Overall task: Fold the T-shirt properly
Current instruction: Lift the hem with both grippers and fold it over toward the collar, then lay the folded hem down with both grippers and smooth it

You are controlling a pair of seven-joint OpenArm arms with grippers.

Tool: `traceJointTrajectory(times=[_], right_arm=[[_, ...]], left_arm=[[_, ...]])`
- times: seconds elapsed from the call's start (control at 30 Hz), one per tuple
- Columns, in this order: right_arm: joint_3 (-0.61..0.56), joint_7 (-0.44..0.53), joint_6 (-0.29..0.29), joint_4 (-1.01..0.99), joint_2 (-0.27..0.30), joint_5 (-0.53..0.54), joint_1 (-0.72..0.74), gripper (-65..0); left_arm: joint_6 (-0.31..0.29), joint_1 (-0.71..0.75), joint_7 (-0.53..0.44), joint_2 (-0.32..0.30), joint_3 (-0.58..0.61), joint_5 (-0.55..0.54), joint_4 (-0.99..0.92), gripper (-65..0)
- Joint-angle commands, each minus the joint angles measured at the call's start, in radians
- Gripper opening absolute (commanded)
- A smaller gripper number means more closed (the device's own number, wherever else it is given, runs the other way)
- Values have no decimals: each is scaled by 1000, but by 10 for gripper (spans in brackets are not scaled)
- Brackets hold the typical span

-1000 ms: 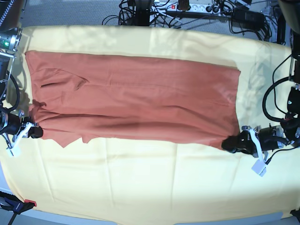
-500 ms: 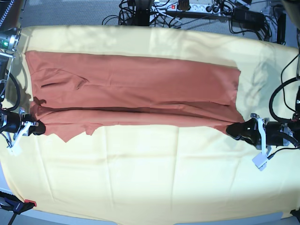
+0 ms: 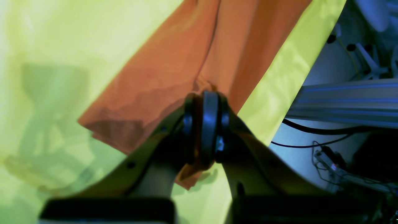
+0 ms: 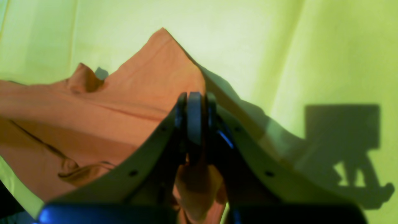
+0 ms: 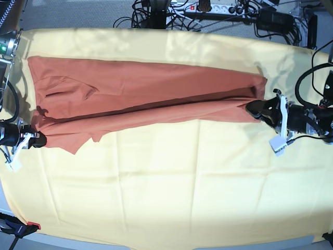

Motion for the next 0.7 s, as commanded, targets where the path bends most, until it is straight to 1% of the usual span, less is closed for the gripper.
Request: traceJointTrajectory(times=[0.0, 0.1, 0.13, 0.17, 0.23, 0.27, 0.3, 0.33, 0.4, 0.47, 0.57, 0.6, 0.67], right_arm=[[5, 11, 5, 17, 26, 18, 29, -650], [5, 11, 5, 17, 27, 18, 28, -650], [5, 11, 5, 17, 28, 19, 29, -626], [5, 11, 5, 17, 29, 22, 29, -549], [5, 11, 5, 17, 31, 26, 32, -369], [5, 14, 5, 17, 31, 26, 35, -300], [5, 14, 5, 17, 31, 40, 37, -264], [5, 14, 5, 17, 31, 70, 37, -258], [5, 14, 5, 17, 29, 145, 40, -258], [5, 14, 5, 17, 19, 187, 40, -258], [5, 12, 5, 17, -21, 165, 34, -259], [5, 11, 5, 17, -42, 143, 34, -259], [5, 15, 5, 17, -84, 64, 31, -260]], left_arm=[[-6, -6, -3, -19, -15, -17, 11, -650], [-6, 39, -3, -17, -15, -17, 11, -650], [-6, 53, -5, -17, -15, -17, 11, -650], [-6, 67, -7, -17, -15, -17, 11, -622], [-6, 89, -7, -17, -15, -17, 11, -478], [-6, 98, -8, -15, -15, -17, 11, -414], [-6, 103, -12, -14, -15, -17, 11, -365], [-6, 106, -18, -14, -15, -17, 11, -338], [-6, 105, -33, -14, -15, -17, 9, -334], [-6, 105, -58, -14, -15, -13, 9, -334], [-6, 105, -88, -14, -15, 12, 9, -334], [-6, 105, -89, -14, -15, 12, 8, -334], [-6, 105, -91, -14, -15, 11, 8, -334]])
